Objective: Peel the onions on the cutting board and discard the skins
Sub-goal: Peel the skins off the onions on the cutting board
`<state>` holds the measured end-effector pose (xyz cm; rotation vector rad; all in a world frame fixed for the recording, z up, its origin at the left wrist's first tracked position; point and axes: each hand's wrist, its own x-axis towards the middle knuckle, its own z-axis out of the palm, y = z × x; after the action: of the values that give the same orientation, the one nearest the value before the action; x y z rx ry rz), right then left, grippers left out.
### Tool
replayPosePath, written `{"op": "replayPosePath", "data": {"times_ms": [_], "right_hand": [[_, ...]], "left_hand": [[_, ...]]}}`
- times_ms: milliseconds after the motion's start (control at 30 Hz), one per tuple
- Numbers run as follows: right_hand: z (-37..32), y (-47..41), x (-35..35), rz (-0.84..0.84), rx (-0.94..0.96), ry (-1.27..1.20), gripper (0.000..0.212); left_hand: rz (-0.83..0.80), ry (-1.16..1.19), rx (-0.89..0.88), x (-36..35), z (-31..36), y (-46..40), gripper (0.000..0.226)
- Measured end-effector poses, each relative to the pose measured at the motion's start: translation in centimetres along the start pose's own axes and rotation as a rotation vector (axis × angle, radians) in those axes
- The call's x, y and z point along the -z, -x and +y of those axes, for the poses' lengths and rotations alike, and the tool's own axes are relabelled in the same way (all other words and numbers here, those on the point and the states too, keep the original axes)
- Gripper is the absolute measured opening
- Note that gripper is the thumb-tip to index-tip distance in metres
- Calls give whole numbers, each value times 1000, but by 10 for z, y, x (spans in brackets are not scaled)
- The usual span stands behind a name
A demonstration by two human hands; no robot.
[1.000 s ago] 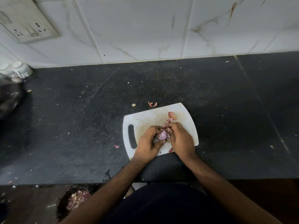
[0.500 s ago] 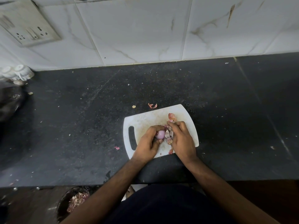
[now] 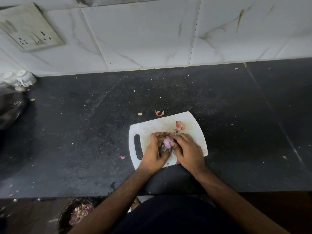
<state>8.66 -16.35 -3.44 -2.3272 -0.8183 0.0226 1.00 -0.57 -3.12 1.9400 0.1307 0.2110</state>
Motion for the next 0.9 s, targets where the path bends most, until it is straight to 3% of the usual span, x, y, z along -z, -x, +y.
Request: {"op": "replayPosePath", "data": {"times_ms": [133,267,400,500,600,733,900], "right_hand": [[5,-2,-5,33,-72,4,21],[7,-1,-5,34,-83,-11,19],[5,-2,-4,19,-93,7,31],[1,-3,-2,-13,-76,47,47],[2,-4,-3,-27,-59,54,48],[3,-2,-3,72,-107,-45,43],[8,-2,-3,84,-85,-211,65]], "left_hand": [[88,-184,2,-6,-6,2,76],[188,-491,14,-15,-11,1,67],[152,-536,-31,-14,-15,2,49],[121,-581,-50,-16,-11,4,46],[102,-600,-49,-16,-6,3,45],[98,-540,-29,-14,-3,4,44],[105,-531,0,-13,1,4,46]]}}
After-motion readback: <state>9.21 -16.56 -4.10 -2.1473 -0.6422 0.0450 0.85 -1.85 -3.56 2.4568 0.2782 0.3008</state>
